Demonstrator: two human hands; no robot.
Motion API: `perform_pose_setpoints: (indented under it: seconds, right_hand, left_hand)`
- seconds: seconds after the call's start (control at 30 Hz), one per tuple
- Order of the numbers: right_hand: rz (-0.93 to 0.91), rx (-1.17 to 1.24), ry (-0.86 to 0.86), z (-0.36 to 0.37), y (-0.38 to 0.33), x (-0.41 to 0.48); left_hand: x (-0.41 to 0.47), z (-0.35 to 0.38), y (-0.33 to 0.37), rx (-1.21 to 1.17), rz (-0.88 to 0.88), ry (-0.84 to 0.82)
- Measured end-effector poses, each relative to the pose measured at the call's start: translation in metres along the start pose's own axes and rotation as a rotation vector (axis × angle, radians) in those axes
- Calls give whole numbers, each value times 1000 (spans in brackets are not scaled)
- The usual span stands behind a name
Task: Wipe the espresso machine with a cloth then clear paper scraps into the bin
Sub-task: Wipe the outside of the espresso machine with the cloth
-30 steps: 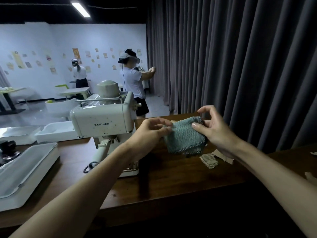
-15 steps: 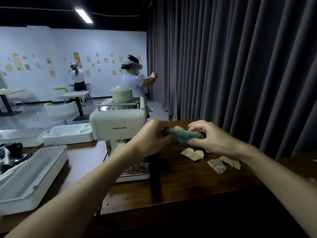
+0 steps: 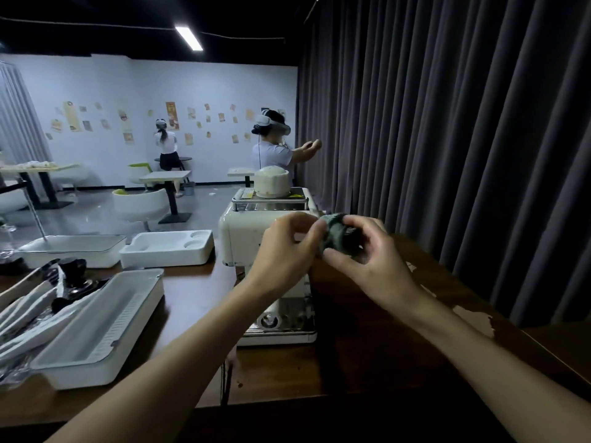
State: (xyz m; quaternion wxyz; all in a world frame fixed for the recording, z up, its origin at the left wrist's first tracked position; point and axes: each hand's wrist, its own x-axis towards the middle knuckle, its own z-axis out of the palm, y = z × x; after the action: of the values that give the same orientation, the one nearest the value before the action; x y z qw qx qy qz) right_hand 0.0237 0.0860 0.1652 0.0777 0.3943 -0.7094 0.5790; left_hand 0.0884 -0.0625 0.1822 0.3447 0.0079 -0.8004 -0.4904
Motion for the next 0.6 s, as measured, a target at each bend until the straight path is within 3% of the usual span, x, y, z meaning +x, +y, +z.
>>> perform_pose_setpoints:
  seconds: [0.1, 0.17, 0.23, 0.33, 0.4, 0.53, 0.6]
  right_hand:
    - [-93, -143, 60, 10, -2, 7]
    - [-138, -188, 128, 17, -4, 13]
    - [-191, -240, 183, 24, -4, 19]
    - [-312, -363, 227, 36, -1, 23]
    - [-396, -455, 227, 43, 0, 24]
    - [-527, -778, 203, 54, 5, 29]
    - [-514, -890, 171, 58, 11, 28]
  left_hand:
    - [-4, -16, 7, -208, -98, -117]
    - [-3, -30, 9, -195, -100, -207]
    - [-1, -44, 6, -56, -10, -234]
    - [9, -69, -11, 400, 273, -17]
    - [16, -89, -27, 624, 316, 42]
    - [24, -117, -50, 463, 147, -296]
    - [25, -120, -56, 430, 139, -359]
